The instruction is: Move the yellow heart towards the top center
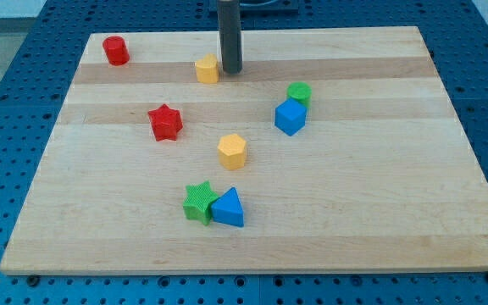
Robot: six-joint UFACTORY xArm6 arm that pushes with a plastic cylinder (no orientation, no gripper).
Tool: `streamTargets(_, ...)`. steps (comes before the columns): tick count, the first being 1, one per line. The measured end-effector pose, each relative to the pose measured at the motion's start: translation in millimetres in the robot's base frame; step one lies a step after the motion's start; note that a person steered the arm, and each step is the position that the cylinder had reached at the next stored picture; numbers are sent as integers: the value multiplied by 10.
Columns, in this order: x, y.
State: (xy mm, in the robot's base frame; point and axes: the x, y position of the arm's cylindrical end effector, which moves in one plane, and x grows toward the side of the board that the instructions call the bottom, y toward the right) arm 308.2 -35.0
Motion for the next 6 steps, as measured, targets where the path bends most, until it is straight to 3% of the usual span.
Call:
streamTargets(1, 381, 175)
streamTargets(2, 638, -48)
streamTargets(3, 631, -455)
streamTargets(4, 124, -457)
streamTargets(6, -34, -456)
